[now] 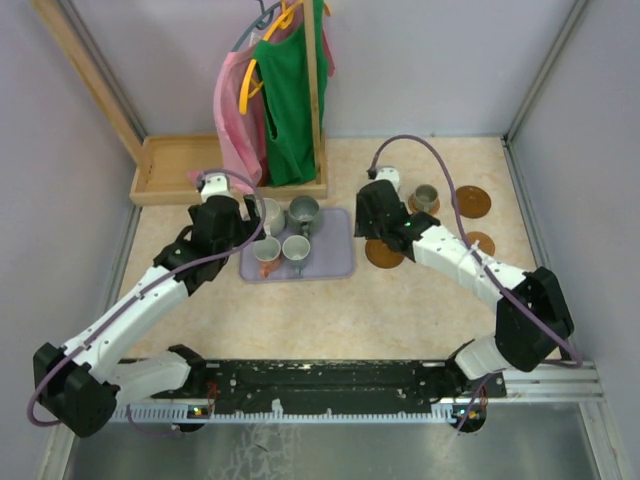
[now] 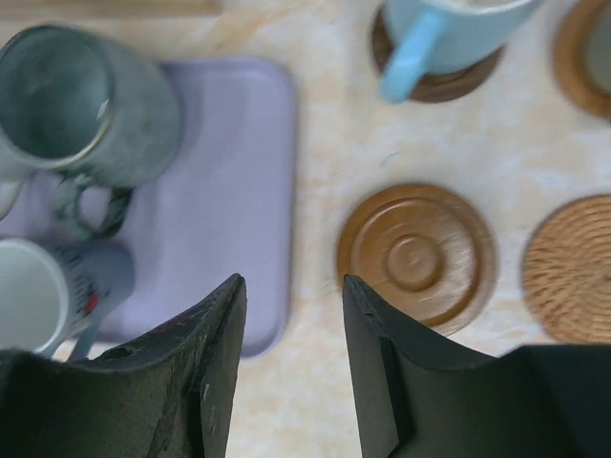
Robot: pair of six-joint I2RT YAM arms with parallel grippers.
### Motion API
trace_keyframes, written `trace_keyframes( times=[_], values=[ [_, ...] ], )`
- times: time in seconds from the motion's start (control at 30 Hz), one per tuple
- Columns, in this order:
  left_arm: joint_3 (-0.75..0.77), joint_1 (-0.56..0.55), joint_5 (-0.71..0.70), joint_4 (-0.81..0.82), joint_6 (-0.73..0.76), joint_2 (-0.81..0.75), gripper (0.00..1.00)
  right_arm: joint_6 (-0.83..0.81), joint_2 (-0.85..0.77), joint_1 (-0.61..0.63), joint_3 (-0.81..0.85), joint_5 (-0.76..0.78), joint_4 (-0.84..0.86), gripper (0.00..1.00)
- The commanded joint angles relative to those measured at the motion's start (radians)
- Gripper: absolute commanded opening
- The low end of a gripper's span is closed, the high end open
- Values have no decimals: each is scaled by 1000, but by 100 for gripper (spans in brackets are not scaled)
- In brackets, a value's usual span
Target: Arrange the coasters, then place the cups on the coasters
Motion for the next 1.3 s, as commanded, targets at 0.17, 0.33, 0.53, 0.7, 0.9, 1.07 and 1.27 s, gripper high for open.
trace_keyframes(
  times=[0.17,0.33,0.53,0.7,0.9,1.07,1.27],
  values=[
    [-63,41,-38,-70,-24,-103,100,124,61,256,80,52,-10,45],
    [-74,53,-48,-108,-29,-143,100,172,136,348,136,74,-7,45],
    [-83,55,-46,-128,-27,-185,100,216,202,427,198,88,-6,45],
    [-81,57,-51,-149,-19,-202,100,250,272,458,226,74,-10,45],
    [-87,59,-48,-155,-14,-224,100,266,333,475,253,92,-33,45],
    [-89,60,-48,-163,-12,-231,100,267,363,476,261,100,-19,43],
    [-96,60,-45,-164,-13,-241,100,256,413,476,300,149,-42,39]
  ],
)
